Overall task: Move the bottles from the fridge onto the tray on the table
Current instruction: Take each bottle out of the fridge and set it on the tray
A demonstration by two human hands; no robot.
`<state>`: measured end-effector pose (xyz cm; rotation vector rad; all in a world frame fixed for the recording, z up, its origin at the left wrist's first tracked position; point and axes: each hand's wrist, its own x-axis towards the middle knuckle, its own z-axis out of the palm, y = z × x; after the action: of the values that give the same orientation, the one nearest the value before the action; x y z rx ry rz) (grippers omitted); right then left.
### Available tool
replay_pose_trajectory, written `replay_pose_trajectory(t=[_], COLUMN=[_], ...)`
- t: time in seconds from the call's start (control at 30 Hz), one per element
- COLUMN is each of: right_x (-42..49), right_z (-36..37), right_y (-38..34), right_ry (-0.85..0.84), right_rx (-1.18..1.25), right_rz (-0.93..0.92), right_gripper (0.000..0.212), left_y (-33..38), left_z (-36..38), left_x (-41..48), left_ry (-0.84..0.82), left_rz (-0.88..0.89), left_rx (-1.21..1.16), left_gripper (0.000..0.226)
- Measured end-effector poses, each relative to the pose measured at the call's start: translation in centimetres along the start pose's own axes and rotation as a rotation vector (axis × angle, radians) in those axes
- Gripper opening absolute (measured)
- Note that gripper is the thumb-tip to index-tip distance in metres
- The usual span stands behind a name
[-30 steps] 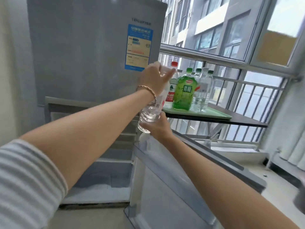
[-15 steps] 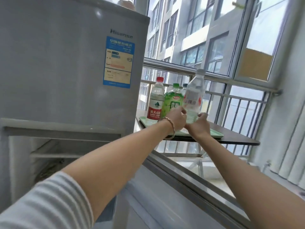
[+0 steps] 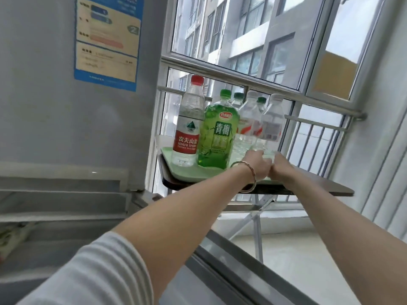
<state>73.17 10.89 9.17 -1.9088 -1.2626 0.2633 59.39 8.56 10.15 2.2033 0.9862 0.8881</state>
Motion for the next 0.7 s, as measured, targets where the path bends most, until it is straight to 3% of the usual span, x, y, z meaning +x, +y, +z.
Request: replay_pose_trajectory(t=[0.07,0.23,0.4,0.57,0.7], right_x=[0.4,1.3,0.9,0.0,-3.9], right_z=[-0.6,-1.6,-1.1,-0.8,-0.3], right_y=[-0.3,-1.2,-1.6,-2.1,-4.4], right_ry=[-0.060,-0.139,-0.131,-0.059,0.177], right_rx=[0.047,0.056,0.012,-0.034,-0.146], right_rz=[0.036,0.073,0.114,0.129,0.114], right_gripper=[0.028,0.032,0.010,0.030,0.069], left_y=[-0.2,0.2,-0.2,0.3,1.1], left_z=[0.5,0.0,-0.5,-1.6,-3.9], left_x=[0.7,0.9,0.6,-0.4,-3.0], left_ry=[-0.023,-0.084,-0.150,-0.119,-0.091], left_rz=[-0.025,-0.043,-0.064,-0.059,-0.098], left_rx=[-0.019,-0.003,0.033,0.008,0.039], left_gripper=[0.058,0.054,0.053,0.049,0.049])
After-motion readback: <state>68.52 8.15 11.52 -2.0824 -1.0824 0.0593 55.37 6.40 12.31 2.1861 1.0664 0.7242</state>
